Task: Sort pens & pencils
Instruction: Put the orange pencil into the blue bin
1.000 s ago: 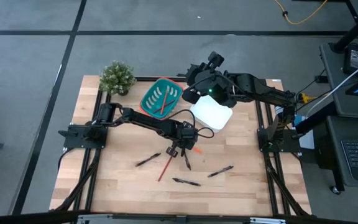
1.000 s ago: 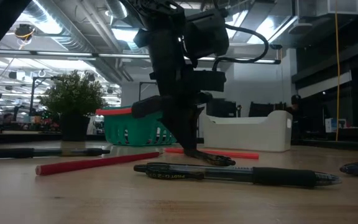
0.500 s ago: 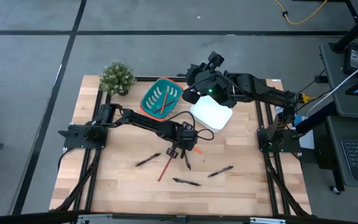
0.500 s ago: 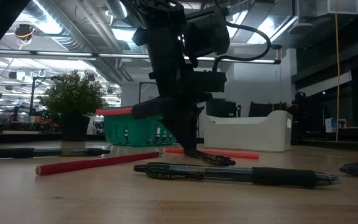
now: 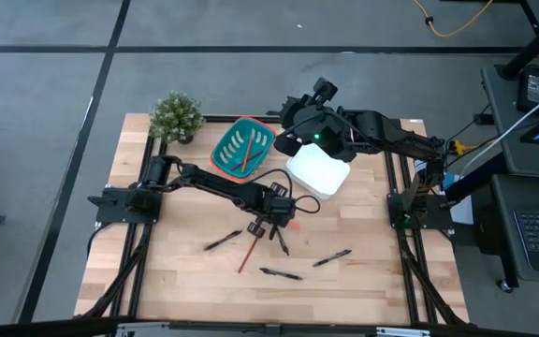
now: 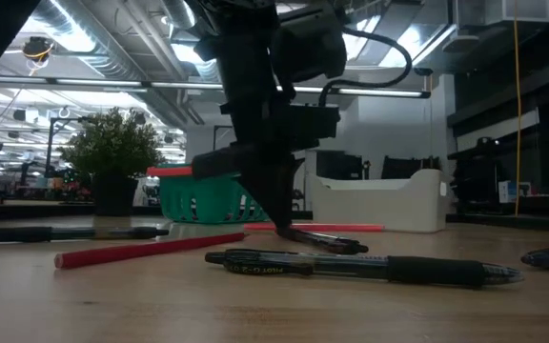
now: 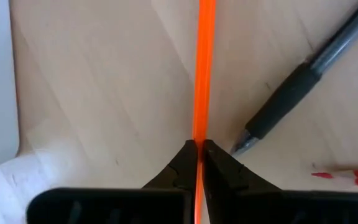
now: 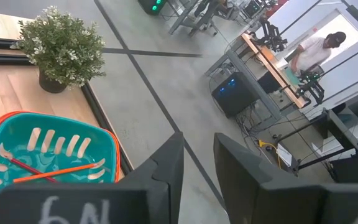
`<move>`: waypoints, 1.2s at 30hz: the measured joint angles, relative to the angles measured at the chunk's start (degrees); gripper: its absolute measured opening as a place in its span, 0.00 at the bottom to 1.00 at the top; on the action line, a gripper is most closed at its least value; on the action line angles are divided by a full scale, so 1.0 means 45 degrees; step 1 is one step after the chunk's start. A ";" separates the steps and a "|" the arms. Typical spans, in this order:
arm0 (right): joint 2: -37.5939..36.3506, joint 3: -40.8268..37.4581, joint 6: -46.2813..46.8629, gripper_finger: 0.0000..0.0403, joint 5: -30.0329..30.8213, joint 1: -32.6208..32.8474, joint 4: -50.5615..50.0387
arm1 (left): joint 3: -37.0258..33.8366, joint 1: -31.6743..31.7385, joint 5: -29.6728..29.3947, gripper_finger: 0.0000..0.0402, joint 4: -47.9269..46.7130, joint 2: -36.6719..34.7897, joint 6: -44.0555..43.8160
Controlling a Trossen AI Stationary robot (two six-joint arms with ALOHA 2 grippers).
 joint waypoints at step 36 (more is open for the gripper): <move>0.0000 0.0000 0.0102 0.22 -0.0019 0.0010 -0.0007 | 0.0097 0.2961 -0.4354 0.03 -0.3750 -0.4938 -0.3153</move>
